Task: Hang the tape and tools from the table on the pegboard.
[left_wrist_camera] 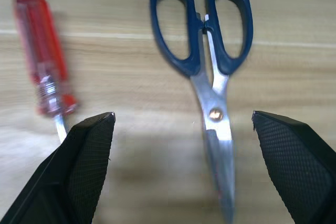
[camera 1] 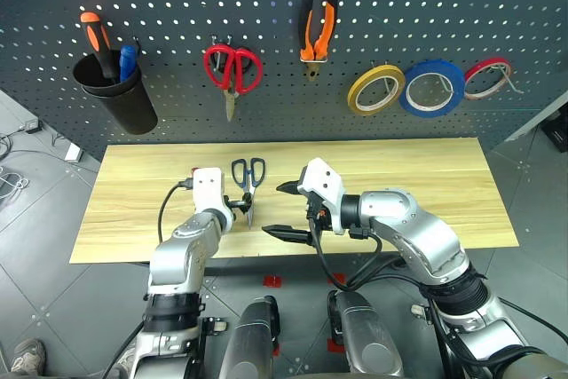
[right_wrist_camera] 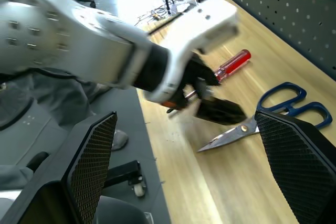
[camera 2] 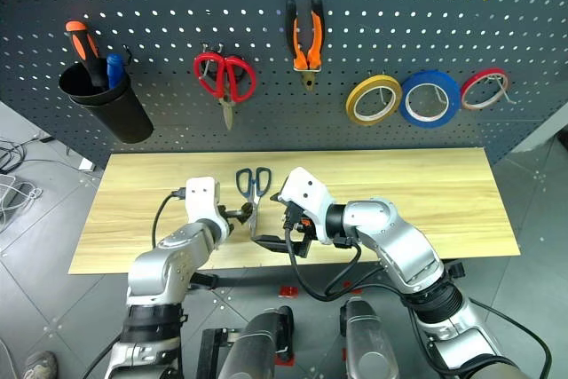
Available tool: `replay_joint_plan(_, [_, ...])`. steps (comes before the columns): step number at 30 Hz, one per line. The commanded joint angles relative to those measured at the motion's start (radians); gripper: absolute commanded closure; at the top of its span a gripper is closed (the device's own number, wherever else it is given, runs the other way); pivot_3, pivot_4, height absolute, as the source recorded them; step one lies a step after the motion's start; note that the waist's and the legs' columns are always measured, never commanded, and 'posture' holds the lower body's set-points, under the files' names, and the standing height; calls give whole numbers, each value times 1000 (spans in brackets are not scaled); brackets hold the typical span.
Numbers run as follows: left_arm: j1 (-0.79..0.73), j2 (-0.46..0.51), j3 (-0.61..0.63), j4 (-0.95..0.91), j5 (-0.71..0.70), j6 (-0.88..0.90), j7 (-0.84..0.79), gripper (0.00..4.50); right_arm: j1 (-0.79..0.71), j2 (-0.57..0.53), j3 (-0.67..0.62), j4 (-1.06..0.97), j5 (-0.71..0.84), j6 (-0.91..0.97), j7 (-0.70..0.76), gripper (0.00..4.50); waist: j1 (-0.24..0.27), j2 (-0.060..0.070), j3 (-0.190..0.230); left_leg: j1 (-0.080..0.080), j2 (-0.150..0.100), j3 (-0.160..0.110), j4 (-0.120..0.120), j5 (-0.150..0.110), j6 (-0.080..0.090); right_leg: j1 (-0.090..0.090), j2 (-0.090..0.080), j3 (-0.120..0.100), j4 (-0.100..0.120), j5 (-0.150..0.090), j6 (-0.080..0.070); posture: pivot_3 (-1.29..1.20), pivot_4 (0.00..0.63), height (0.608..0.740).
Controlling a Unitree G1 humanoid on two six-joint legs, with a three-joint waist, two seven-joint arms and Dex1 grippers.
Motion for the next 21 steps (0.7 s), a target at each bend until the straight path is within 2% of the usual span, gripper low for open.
replay_joint_plan(1, [-58, -23, 25, 114, 16, -31, 18, 119, -15, 8, -3, -40, 15, 5, -12, 4, -1, 0, 0, 0, 0, 0, 0, 0, 0, 0, 0, 0, 0, 0, 0, -213, 309, 740])
replay_joint_plan(2, [-77, -27, 26, 157, 19, -32, 17, 119, -20, 11, -8, -35, 18, 8, -14, 4, -1, 0, 0, 0, 0, 0, 0, 0, 0, 0, 0, 0, 0, 0, 0, -220, 308, 740])
replay_joint_plan(5, [-103, -29, 12, 231, 34, -44, -2, 647, -36, 22, -32, -24, 37, 28, -23, 0, -3, 0, 0, 0, 0, 0, 0, 0, 0, 0, 0, 0, 0, 0, 0, -228, 306, 740])
replay_joint_plan(15, [-118, -4, -7, 318, 64, -105, -70, 3783, -60, 19, -115, -24, 110, 145, -54, 0, -3, -1, -2, 0, 0, 0, 0, 0, 0, 0, -1, 0, 0, 0, 0, -257, 289, 740])
replay_joint_plan(16, [-118, 0, -10, 322, 66, -113, -79, 3932, -57, 14, -118, -28, 111, 148, -56, 0, -3, -2, -2, 0, 0, 0, 0, 0, 0, 0, -1, 0, 0, 0, 0, -257, 289, 740])
replay_joint_plan(21, [-51, 38, -30, 200, 49, -120, -160, 3927, -41, -24, -123, -58, 99, 136, -70, 0, -11, -2, -2, 0, 0, 1, 0, 0, -1, 0, -1, 0, 0, 0, 0, -275, 283, 740])
